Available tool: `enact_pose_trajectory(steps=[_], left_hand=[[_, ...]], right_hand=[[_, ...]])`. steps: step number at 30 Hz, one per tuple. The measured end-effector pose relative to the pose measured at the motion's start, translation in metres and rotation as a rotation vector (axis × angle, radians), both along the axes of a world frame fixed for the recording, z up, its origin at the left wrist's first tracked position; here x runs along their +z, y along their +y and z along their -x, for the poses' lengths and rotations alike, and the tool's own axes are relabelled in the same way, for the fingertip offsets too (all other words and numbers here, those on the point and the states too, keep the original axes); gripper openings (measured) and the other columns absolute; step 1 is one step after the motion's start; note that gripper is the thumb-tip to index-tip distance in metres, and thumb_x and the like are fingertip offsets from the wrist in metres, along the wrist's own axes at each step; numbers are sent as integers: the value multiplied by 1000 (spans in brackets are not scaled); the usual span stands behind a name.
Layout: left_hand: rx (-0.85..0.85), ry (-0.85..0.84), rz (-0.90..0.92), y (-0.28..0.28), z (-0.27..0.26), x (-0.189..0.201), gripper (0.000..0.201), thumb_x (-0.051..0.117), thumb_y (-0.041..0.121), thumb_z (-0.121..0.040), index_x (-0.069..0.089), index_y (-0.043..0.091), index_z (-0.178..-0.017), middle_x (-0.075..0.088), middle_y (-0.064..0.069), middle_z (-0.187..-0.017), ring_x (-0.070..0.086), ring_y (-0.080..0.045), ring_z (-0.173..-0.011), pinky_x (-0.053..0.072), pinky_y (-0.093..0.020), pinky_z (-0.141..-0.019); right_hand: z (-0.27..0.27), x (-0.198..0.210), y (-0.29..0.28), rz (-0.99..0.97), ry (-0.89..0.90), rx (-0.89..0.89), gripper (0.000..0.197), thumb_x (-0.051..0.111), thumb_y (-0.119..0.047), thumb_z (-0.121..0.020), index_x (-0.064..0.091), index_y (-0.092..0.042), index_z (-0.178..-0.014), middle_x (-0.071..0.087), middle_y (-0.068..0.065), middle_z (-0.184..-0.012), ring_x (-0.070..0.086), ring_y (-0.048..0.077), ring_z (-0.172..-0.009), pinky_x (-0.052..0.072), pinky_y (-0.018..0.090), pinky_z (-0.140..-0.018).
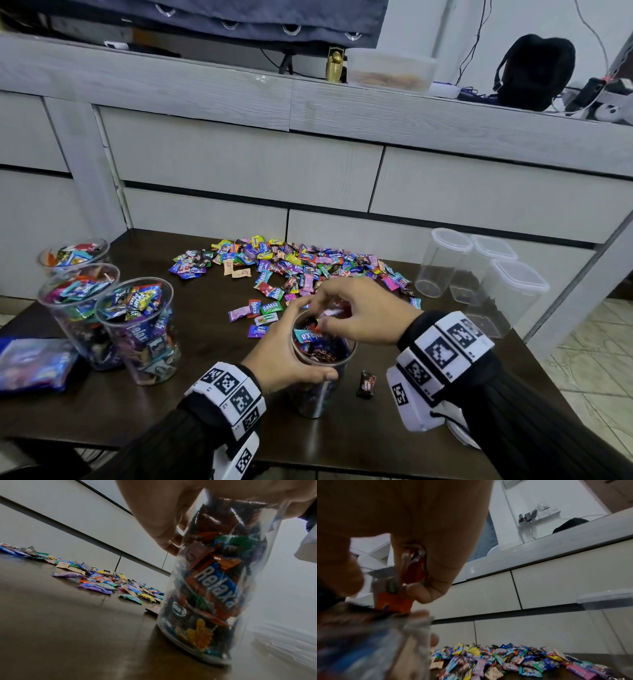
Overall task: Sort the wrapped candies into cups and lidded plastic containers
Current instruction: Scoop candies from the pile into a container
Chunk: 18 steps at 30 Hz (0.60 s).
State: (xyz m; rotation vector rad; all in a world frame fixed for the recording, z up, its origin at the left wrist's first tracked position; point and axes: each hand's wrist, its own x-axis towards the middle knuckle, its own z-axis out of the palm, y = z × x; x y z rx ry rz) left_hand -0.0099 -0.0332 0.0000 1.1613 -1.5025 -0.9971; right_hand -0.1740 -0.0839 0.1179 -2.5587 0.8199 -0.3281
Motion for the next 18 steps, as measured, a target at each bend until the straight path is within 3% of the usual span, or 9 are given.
enact_pose_trajectory(steps=[4,7,10,13,16,18], left_hand=[[-1,-5,8,-1,0,-2,104,95,29,-49,40,25,-137,62,7,-125,58,-14,-123,47,-49,-103],[-5,-4,12,-2,-1,-2,109,97,32,-46,38,33,-138,60,11,-126,56,-12,-124,48,-46,-102],[0,11,9,-1,0,-2,103,97,39,-47,41,44,-133,60,12,-128,56,-12,-124,47,-43,-103],[-13,36,-5,-2,0,-5,104,97,34,-50,39,43,-135,60,4,-131,57,-19,-125,44,-51,-105],[-22,26,-15,-2,-1,-4,106,97,35,-49,38,43,-137,59,2,-133,57,-18,-125,43,-51,-106],[-27,27,-23,-1,-1,-4,107,97,35,-49,37,43,-137,59,1,-134,57,-17,-125,43,-51,-106]], right_hand=[[-11,-19,14,118,27,108,17,62,-12,-84,63,-7,-100,54,0,-93,44,12,-89,30,20,-80],[-9,-25,18,135,50,135,26,66,-17,-83,61,-8,-106,55,5,-105,41,12,-99,31,21,-89],[0,-15,18,77,-62,85,29,71,-17,-79,65,-13,-107,63,1,-106,52,8,-97,37,15,-87],[11,0,12,4,-119,29,23,70,-11,-80,69,-14,-103,68,2,-102,63,11,-91,50,30,-85],[16,7,8,-20,-63,32,25,72,-10,-80,71,-15,-104,68,4,-101,65,13,-90,53,31,-84],[14,6,8,40,37,62,29,73,-15,-80,70,-16,-110,66,3,-103,62,12,-91,50,24,-84]])
